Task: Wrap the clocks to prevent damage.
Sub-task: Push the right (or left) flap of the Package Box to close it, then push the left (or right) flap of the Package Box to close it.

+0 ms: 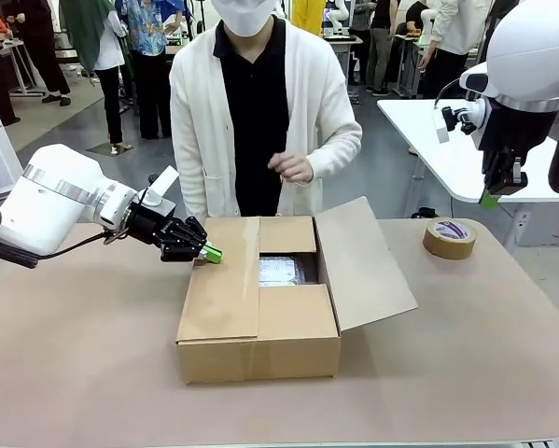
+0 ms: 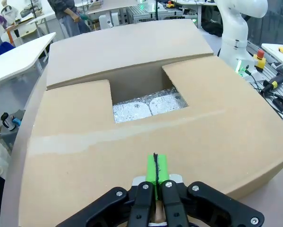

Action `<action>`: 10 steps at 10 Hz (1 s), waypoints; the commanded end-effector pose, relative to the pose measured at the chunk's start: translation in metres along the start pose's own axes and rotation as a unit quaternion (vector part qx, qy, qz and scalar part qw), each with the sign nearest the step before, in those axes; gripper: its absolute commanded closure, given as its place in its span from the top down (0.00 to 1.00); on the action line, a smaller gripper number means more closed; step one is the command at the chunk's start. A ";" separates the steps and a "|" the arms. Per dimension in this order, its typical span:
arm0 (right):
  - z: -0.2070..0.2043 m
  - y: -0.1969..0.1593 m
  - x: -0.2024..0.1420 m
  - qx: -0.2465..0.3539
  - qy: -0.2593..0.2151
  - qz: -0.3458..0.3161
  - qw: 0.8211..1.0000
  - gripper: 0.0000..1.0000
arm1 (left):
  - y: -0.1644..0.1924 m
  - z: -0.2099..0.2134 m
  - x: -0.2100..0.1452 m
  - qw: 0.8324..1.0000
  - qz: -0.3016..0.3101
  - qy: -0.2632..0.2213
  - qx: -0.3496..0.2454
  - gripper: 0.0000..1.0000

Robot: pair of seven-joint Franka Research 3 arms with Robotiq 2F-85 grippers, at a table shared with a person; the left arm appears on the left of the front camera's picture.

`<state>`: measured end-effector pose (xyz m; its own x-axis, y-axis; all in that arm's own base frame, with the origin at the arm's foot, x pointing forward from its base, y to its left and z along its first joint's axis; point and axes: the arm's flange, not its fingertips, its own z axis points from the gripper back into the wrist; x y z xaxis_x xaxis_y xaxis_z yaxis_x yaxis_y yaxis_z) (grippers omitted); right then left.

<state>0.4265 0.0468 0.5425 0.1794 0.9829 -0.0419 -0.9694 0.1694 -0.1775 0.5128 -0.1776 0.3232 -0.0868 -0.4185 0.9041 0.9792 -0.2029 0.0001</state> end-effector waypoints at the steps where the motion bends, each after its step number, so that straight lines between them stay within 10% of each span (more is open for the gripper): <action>1: 0.002 0.001 -0.001 0.002 0.002 -0.001 1.000 0.01 | 0.001 -0.001 -0.005 1.000 0.004 0.002 0.003 0.00; 10: 0.002 0.001 -0.001 0.002 0.002 -0.001 1.000 0.01 | 0.001 -0.001 -0.005 1.000 0.004 0.002 0.003 0.00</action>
<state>0.4265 0.0468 0.5425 0.1794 0.9829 -0.0419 -0.9694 0.1694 -0.1775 0.5129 -0.1774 0.3231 -0.0863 -0.4183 0.9042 0.9792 -0.2027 -0.0003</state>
